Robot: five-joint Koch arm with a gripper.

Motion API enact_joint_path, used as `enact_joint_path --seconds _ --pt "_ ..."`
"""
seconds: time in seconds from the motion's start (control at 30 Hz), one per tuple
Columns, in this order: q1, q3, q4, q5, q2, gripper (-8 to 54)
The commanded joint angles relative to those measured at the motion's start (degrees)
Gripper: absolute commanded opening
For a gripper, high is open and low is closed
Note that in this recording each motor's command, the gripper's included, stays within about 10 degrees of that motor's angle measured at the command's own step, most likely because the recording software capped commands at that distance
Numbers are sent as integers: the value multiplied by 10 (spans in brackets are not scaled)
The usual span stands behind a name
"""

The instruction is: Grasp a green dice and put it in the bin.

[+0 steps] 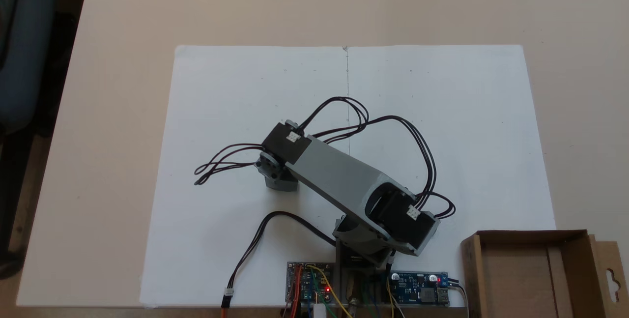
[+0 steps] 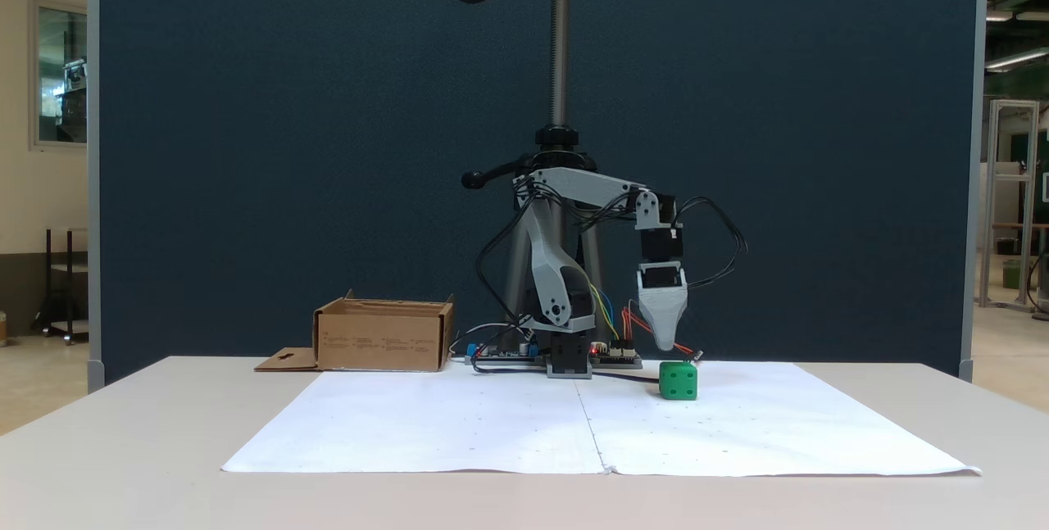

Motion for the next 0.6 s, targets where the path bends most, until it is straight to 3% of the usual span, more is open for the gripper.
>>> enact_joint_path --seconds 0.0,0.57 --pt "-12 -11 -19 48 -4 398" --pt "-24 -11 -37 54 -35 398"
